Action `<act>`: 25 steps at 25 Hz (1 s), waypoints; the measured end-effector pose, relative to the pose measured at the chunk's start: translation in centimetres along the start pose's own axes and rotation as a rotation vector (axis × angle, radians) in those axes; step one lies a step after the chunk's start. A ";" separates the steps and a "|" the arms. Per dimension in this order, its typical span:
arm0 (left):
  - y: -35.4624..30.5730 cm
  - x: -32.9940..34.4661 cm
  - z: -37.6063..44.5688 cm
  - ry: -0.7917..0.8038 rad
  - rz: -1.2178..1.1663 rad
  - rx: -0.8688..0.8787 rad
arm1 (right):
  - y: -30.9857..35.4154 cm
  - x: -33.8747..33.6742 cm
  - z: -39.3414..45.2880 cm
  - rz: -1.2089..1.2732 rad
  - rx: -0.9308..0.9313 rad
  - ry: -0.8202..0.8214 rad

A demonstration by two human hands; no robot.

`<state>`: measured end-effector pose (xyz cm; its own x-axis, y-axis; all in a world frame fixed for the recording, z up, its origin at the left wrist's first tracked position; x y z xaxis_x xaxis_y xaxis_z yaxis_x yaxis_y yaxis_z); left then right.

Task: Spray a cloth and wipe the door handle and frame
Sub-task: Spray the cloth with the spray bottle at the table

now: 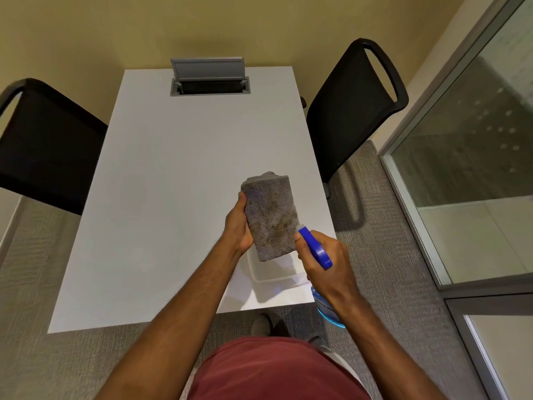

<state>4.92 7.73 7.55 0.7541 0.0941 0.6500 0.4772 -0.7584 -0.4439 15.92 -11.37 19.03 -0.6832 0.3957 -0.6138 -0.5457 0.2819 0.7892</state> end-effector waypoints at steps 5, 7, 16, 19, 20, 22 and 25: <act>0.3 0.7 -0.3 0.015 0.043 0.012 | 0.9 0.3 -0.1 -0.036 -0.061 0.026; 0.3 1.0 -0.4 0.026 0.033 0.010 | 0.8 0.6 -0.3 -0.055 -0.105 0.075; -0.1 1.2 0.1 -0.001 -0.006 0.033 | -1.4 1.4 -1.4 -0.224 -0.142 0.147; -0.2 0.9 0.6 -0.004 -0.020 0.044 | -1.9 0.8 -1.8 -0.210 -0.124 0.147; -0.3 0.9 0.7 -0.010 -0.025 0.045 | -1.9 0.7 -1.9 -0.209 -0.113 0.142; -0.4 0.8 0.7 -0.015 -0.032 0.051 | -1.9 0.1 -2.0 -0.177 -0.084 0.102; -0.4 0.8 0.4 -0.006 -0.044 0.045 | -2.2 -1.0 -1.8 -0.055 -0.028 0.011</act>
<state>5.52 8.36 8.02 0.7346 0.1305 0.6658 0.5298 -0.7234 -0.4427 16.92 -13.94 17.91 -0.6572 0.3705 -0.6563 -0.5957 0.2781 0.7535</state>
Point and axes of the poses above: each hand's wrist, its own z-axis towards the middle knuckle, its own x-axis out of the palm, y = z × x, the point moved 2 cm from there along z, towards the middle knuckle, and after that the axes turned 8 degrees about -z, right-handed, at the moved point
